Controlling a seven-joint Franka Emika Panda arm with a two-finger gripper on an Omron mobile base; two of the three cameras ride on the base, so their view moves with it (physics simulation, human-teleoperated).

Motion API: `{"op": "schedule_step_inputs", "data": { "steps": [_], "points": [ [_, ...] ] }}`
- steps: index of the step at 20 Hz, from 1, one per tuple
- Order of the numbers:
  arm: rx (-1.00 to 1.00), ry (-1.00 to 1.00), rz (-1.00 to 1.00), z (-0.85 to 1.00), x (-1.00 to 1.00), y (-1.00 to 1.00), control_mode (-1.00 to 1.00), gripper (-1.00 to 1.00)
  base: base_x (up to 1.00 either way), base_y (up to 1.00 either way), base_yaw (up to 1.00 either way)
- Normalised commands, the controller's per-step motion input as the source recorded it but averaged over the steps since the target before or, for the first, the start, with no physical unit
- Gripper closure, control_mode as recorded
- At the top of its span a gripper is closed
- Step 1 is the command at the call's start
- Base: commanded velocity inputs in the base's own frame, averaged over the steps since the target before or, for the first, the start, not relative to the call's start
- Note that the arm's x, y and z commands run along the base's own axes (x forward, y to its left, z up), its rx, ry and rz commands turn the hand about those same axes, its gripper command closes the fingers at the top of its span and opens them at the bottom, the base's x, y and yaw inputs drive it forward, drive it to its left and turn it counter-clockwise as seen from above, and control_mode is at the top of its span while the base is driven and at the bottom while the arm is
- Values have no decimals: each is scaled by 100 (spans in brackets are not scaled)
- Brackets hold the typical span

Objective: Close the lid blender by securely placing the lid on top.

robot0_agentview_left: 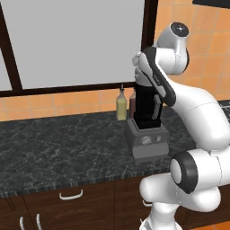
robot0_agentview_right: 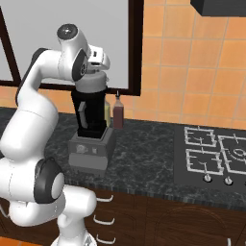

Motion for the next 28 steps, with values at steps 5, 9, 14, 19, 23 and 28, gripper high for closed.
{"op": "schedule_step_inputs", "data": {
  "steps": [5,9,14,19,23,28],
  "points": [
    [0,0,0,0,0,6,-100,100,0,0,0],
    [0,0,0,11,-7,5,-100,100,0,0,0],
    [0,0,0,20,-16,3,-100,100,0,0,0],
    [0,0,0,23,-20,2,-100,100,0,0,0],
    [0,0,0,29,-20,1,-100,100,0,0,0],
    [0,0,0,29,-19,1,-100,100,0,0,0]
  ]
}}
